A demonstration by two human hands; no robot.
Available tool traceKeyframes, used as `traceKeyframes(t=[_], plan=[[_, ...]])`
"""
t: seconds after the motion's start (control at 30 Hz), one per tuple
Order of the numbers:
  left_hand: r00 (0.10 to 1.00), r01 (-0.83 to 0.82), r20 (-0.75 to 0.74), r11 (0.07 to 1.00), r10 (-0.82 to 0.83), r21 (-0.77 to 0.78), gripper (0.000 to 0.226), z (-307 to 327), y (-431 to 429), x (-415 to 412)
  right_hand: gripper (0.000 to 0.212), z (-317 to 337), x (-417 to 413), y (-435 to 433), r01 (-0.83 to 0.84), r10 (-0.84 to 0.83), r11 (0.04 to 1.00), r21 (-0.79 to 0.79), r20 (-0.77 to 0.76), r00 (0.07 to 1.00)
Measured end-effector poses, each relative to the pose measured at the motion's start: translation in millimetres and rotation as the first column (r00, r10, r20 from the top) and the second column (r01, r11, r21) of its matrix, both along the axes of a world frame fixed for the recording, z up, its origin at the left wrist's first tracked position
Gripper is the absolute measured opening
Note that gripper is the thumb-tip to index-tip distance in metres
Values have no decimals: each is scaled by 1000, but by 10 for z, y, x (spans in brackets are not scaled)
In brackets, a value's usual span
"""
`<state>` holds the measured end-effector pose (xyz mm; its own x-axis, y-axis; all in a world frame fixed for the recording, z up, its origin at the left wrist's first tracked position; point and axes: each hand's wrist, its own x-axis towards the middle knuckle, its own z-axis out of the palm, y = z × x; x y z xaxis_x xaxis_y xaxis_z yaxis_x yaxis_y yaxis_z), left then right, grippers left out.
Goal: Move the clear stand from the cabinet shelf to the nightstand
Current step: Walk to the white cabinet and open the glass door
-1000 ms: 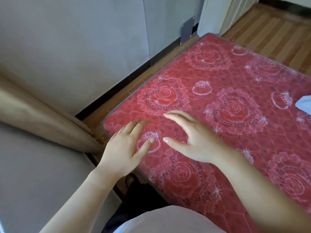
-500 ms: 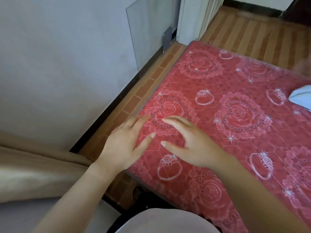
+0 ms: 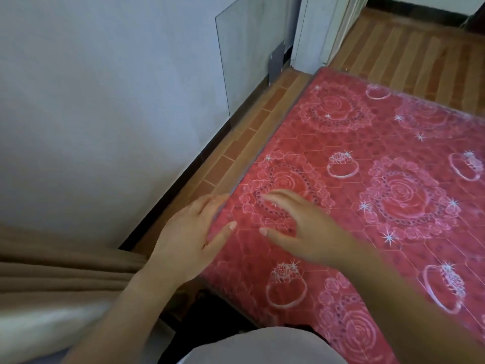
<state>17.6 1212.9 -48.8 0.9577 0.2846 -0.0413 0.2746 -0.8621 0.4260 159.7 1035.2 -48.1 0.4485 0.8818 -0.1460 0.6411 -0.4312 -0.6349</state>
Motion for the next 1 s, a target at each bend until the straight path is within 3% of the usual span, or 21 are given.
traceKeyframes(t=[0.2,0.43,0.6,1.0], plan=[[997,65,34,996,-63,-66,65,-140,846,178,65,-100,6,832,28,-28,1000,-3,34,999],[996,84,-17,996,-84,-25,60,-42,2284,104,66,-73,-199,2196,126,-127,990,59,6,992],[997,68,-21,997,-69,-32,69,47,3101,73,65,-52,-252,3100,155,-155,981,114,-11,988],[998,-1,-70,1000,-1,-29,73,-34,4046,-111,62,-279,-287,4122,102,-96,989,111,-54,994]])
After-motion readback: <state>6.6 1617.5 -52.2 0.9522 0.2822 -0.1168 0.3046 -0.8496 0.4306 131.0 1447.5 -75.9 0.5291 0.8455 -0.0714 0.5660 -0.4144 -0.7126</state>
